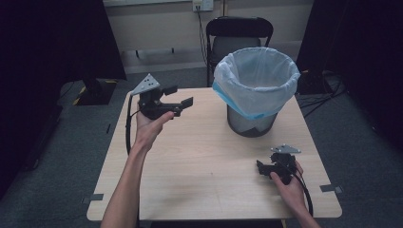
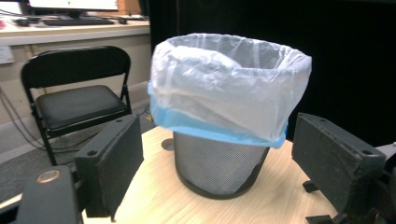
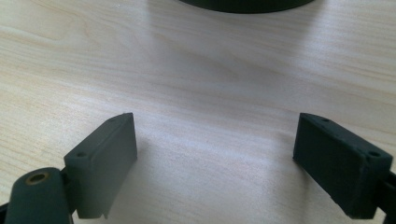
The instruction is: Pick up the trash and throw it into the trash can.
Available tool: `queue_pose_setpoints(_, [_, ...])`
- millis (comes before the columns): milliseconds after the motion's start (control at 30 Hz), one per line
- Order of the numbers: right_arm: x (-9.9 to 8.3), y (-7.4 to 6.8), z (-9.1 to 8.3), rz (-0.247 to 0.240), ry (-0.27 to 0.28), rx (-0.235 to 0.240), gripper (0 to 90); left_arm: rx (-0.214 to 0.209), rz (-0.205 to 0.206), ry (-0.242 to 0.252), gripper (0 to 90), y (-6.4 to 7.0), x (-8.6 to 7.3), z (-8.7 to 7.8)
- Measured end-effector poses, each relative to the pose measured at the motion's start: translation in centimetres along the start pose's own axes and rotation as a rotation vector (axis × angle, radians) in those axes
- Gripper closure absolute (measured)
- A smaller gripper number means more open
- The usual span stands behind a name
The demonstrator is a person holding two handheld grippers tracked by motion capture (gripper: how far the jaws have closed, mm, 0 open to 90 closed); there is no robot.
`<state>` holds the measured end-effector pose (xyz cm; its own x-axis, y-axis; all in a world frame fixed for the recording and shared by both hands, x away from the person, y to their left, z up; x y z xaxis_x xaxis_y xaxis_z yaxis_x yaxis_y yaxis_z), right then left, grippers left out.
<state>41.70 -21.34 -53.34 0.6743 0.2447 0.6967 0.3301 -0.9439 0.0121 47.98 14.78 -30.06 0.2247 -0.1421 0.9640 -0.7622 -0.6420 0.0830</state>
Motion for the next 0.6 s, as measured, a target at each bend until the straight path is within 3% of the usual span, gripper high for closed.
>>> queue_pose_setpoints(100, [0.0,0.0,0.0,0.000,0.000,0.000,12.5,0.012,-0.001,-0.025,16.4,-0.3,-1.4,-0.7])
queue_pose_setpoints(333, [0.0,0.0,0.0,0.000,0.000,0.000,12.5,0.046,-0.035,-0.033,15.8,-1.3,-4.0,-2.9])
queue_pose_setpoints(367, [0.0,0.0,0.0,-0.001,0.000,0.000,12.5,0.045,-0.040,-0.053,15.5,-1.5,-4.5,-3.4])
queue_pose_setpoints(433, [0.0,0.0,0.0,-0.001,0.000,0.000,12.5,0.072,-0.037,-0.059,15.5,-1.7,-5.1,-4.0])
queue_pose_setpoints(600, [0.0,0.0,0.0,-0.001,0.000,0.000,12.5,0.057,-0.057,-0.069,15.5,-1.6,-6.7,-5.3])
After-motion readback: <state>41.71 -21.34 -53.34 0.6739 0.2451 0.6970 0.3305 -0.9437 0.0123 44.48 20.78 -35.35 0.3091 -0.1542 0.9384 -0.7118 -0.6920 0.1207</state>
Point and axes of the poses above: each handheld gripper's, and its own axes: z roughly forward along the jaws, x roughly out of its top, y roughly to its right, the point moved 5 cm from there along z, roughly forward along the jaws, and after that the axes turned 3 degrees about -y, right-handed, at the moved point
